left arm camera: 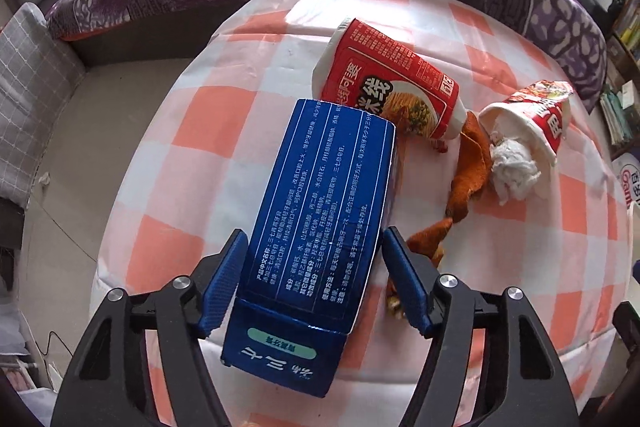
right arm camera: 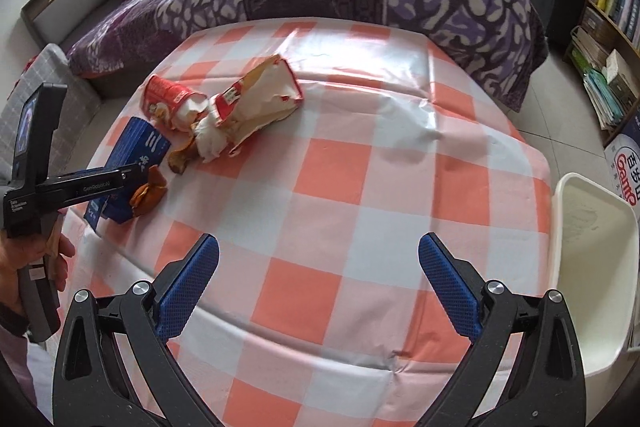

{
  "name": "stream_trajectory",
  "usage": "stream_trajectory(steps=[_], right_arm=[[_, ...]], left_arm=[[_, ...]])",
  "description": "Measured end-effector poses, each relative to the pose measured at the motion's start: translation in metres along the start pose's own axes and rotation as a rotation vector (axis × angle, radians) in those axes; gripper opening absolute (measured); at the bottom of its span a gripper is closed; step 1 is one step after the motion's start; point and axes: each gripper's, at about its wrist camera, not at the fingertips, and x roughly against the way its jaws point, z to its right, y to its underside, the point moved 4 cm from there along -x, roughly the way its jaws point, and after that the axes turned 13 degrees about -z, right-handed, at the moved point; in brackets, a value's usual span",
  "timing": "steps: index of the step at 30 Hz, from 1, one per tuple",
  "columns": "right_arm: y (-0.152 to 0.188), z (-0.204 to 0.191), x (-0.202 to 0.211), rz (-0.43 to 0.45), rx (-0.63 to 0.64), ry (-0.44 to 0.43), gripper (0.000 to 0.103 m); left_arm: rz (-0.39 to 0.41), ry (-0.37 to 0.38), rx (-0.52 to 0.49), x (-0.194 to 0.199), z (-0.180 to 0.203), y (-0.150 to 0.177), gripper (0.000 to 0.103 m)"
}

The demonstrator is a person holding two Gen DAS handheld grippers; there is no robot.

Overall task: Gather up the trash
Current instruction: 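Grasp the blue medicine box with left gripper while right gripper grasps an orange peel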

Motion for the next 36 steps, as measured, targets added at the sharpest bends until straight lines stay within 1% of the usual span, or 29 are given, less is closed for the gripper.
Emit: stream_trajectory(steps=[2, 4, 6, 9, 12, 14, 18, 22, 23, 24, 25, 26, 27, 28, 29, 32, 36], right_arm=[[0.006, -0.012, -0.010, -0.036, 0.029, -0.015, 0.096], [0.010, -0.024, -0.016, -0.053, 0.050, -0.015, 0.096], [0.011, -0.035, -0.021, -0.053, 0.053, -0.024, 0.096], [0.004, -0.054, -0.027, -0.047, 0.021, -0.074, 0.096], [-0.008, -0.075, -0.034, -0.036, -0.016, -0.117, 0.096], [-0.018, -0.093, -0.040, -0.027, -0.025, -0.128, 0.096], [-0.031, -0.124, -0.055, -0.021, -0.041, -0.130, 0.096], [-0.039, -0.146, -0.075, -0.050, -0.021, -0.096, 0.095], [-0.040, -0.150, -0.081, -0.062, -0.008, -0.087, 0.091], [-0.041, -0.153, -0.087, -0.084, 0.009, -0.089, 0.076], [-0.042, -0.153, -0.087, -0.075, 0.024, -0.067, 0.066], [-0.043, -0.153, -0.086, -0.059, 0.040, -0.078, 0.046], [-0.042, -0.150, -0.087, -0.089, 0.045, -0.122, 0.021], [-0.041, -0.146, -0.087, -0.105, 0.034, -0.150, 0.020], [-0.039, -0.138, -0.083, -0.108, 0.023, -0.160, 0.020], [-0.031, -0.113, -0.066, -0.072, 0.012, -0.163, 0.019], [-0.018, -0.072, -0.035, -0.026, -0.016, -0.167, 0.019]], left_arm=[[0.009, 0.026, 0.013, 0.005, -0.008, 0.013, 0.062], [0.021, 0.072, 0.045, 0.007, -0.020, 0.027, 0.060], [0.035, 0.121, 0.086, 0.011, -0.032, 0.042, 0.060], [0.066, 0.166, 0.135, 0.019, -0.052, 0.063, 0.059], [0.107, 0.187, 0.173, 0.028, -0.069, 0.082, 0.059], [0.133, 0.180, 0.193, 0.033, -0.079, 0.094, 0.060], [0.168, 0.198, 0.236, 0.036, -0.099, 0.113, 0.060], [0.200, 0.232, 0.271, 0.040, -0.114, 0.122, 0.060], [0.203, 0.242, 0.270, 0.041, -0.116, 0.124, 0.060], [0.203, 0.247, 0.270, 0.042, -0.117, 0.125, 0.060], [0.202, 0.250, 0.269, 0.043, -0.117, 0.127, 0.060], [0.197, 0.256, 0.269, 0.044, -0.117, 0.128, 0.060], [0.191, 0.265, 0.269, 0.045, -0.116, 0.129, 0.060], [0.185, 0.275, 0.271, 0.046, -0.116, 0.131, 0.060], [0.179, 0.286, 0.274, 0.048, -0.115, 0.131, 0.060], [0.172, 0.295, 0.286, 0.058, -0.110, 0.132, 0.060], [0.199, 0.305, 0.283, 0.084, -0.091, 0.128, 0.060]])
